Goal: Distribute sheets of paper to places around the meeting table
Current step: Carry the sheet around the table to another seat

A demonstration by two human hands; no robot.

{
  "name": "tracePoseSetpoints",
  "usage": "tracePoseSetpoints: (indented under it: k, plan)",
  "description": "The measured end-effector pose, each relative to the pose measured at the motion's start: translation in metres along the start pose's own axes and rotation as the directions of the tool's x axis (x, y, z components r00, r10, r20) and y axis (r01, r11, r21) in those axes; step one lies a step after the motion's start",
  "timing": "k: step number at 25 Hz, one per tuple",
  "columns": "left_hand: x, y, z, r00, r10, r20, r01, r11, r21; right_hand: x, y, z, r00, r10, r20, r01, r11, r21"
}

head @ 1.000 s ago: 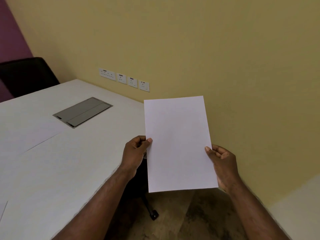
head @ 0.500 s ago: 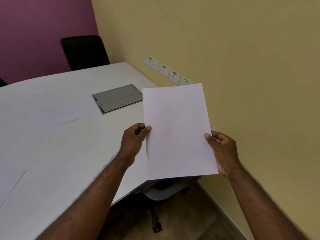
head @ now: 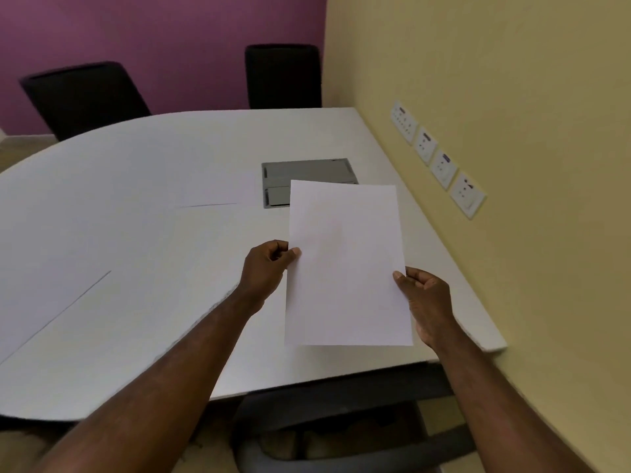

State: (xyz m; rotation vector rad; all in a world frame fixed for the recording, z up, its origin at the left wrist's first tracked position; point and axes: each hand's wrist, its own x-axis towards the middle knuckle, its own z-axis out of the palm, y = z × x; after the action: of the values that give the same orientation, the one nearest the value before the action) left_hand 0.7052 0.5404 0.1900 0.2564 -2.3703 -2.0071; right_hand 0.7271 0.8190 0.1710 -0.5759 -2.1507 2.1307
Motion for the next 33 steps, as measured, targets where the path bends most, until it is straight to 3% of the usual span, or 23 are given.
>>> tracePoseSetpoints:
  k: [6, 15, 19, 25, 33]
  plan:
    - [0.038, -0.038, 0.022, 0.992, -0.066, -0.106, 0.083, 0.983, 0.162, 0.061, 0.033, 0.016, 0.994, 0.075, 0.084, -0.063, 0.989, -0.135]
    - [0.11, -0.13, 0.044, 0.964, -0.116, -0.24, 0.209, 0.888, 0.41, 0.139, 0.108, 0.054, 0.997, 0.052, 0.064, -0.016, 0.882, -0.471]
    - [0.121, -0.167, 0.053, 0.974, -0.096, -0.206, 0.196, 0.812, 0.55, 0.161, 0.136, 0.063, 0.993, 0.066, 0.094, 0.0, 0.819, -0.574]
    - [0.125, -0.205, 0.055, 0.992, -0.1, -0.08, 0.127, 0.696, 0.706, 0.168, 0.157, 0.065, 0.969, 0.019, 0.247, 0.179, 0.635, -0.751]
    - [0.119, -0.226, 0.055, 0.996, -0.087, -0.031, 0.077, 0.585, 0.808, 0.167, 0.166, 0.063, 0.974, 0.056, 0.218, 0.161, 0.505, -0.848]
